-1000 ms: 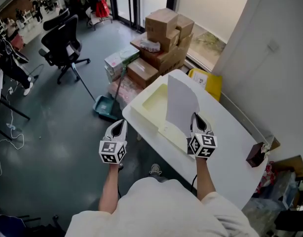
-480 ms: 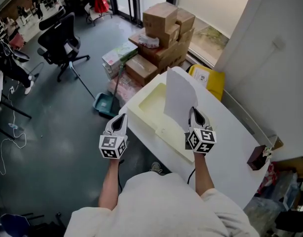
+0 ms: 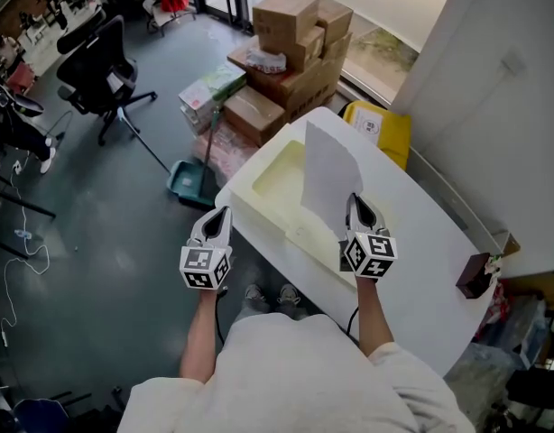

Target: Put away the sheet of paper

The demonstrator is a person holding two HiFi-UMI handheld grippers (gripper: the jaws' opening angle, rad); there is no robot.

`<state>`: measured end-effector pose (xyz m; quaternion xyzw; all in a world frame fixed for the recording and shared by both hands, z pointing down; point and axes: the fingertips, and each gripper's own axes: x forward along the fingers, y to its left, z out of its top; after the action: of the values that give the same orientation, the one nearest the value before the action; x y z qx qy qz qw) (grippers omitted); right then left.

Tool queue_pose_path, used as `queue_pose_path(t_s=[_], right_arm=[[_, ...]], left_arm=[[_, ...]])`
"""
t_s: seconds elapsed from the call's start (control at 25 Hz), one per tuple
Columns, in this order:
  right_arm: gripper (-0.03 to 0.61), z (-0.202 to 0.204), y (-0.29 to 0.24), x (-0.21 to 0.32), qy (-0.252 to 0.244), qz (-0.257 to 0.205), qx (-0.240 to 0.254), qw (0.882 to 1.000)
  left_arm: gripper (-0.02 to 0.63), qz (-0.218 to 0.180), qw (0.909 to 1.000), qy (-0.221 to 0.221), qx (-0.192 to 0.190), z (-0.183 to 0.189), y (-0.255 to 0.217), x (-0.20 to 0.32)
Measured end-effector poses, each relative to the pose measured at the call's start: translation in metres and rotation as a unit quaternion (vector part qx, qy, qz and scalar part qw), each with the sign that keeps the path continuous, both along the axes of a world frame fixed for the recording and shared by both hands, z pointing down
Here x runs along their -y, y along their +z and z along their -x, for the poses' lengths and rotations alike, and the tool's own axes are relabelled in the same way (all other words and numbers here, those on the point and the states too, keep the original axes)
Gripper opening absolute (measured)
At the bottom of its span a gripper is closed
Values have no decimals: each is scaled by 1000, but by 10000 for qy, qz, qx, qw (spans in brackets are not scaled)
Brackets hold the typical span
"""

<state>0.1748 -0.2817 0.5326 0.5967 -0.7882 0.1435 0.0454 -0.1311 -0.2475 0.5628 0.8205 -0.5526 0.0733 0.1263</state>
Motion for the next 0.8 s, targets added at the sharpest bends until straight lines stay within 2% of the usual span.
queue_pose_path(t_s=[0.52, 0.8], right_arm=[[2, 13, -3, -14, 341, 66, -88, 9994], [2, 20, 16, -24, 410, 273, -72, 9988]], left_arm=[[3, 3, 9993, 367, -88, 14, 0, 13], [3, 109, 9988, 472, -92, 16, 10, 8]])
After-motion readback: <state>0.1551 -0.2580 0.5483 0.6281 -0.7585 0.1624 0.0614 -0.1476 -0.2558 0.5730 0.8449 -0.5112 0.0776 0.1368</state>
